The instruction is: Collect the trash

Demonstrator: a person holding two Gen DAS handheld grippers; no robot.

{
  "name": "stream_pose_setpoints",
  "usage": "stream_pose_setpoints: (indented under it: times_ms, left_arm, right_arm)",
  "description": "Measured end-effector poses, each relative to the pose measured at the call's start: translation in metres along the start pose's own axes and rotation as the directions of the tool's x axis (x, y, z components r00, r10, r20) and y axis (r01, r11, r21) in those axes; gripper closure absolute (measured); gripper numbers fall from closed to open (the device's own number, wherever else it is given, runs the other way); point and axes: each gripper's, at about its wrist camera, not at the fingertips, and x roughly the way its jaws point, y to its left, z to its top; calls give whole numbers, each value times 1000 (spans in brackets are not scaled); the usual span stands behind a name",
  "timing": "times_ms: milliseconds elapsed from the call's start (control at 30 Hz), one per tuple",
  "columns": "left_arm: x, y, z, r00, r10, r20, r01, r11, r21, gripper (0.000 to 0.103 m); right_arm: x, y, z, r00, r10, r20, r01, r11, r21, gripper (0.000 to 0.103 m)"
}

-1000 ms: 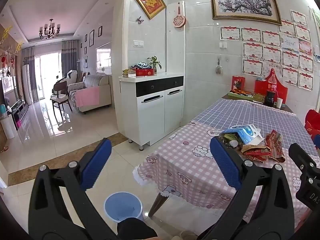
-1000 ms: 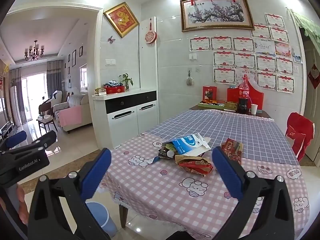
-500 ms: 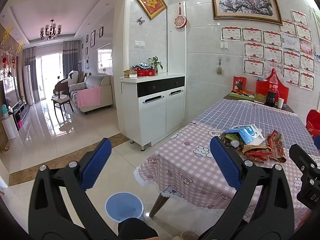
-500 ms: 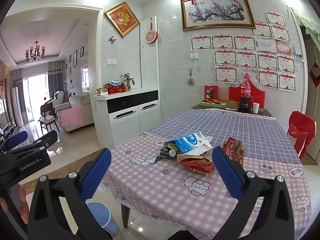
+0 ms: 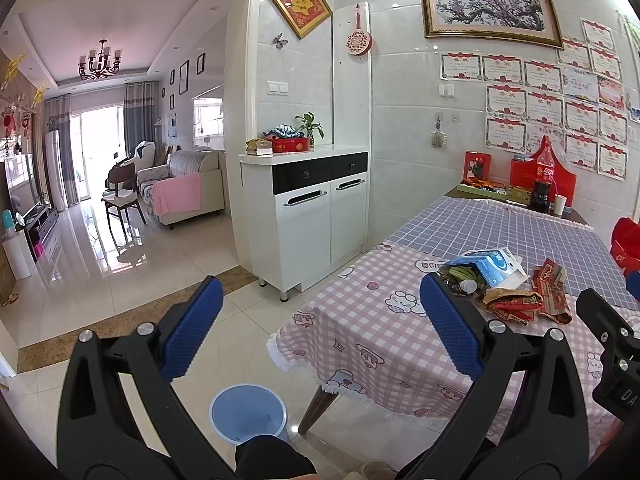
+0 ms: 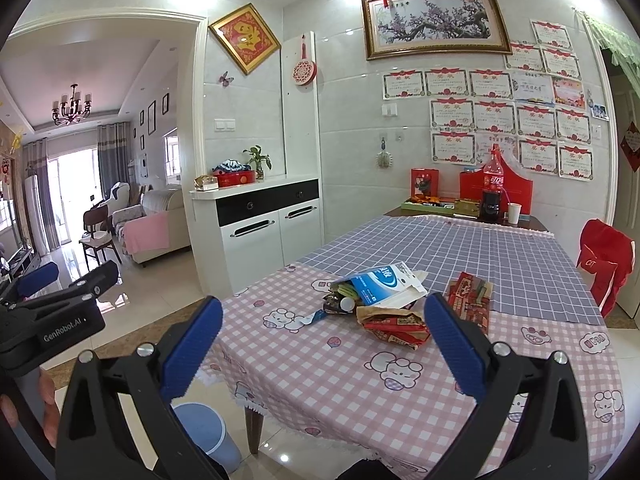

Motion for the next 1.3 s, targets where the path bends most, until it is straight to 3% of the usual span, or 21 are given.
stream_pose_setpoints:
  times_ms: [900, 1300]
  left_arm:
    - [-5, -4, 0, 1000, -19, -5, 19, 1000, 12, 6]
    - [-14, -16, -3, 998, -59, -9, 59, 998, 35, 6]
  right_arm:
    - [2, 0, -4, 1000, -1, 3, 1, 1000, 6, 4]
    - [1, -8, -5, 1000, -18, 10, 18, 1000, 20, 4]
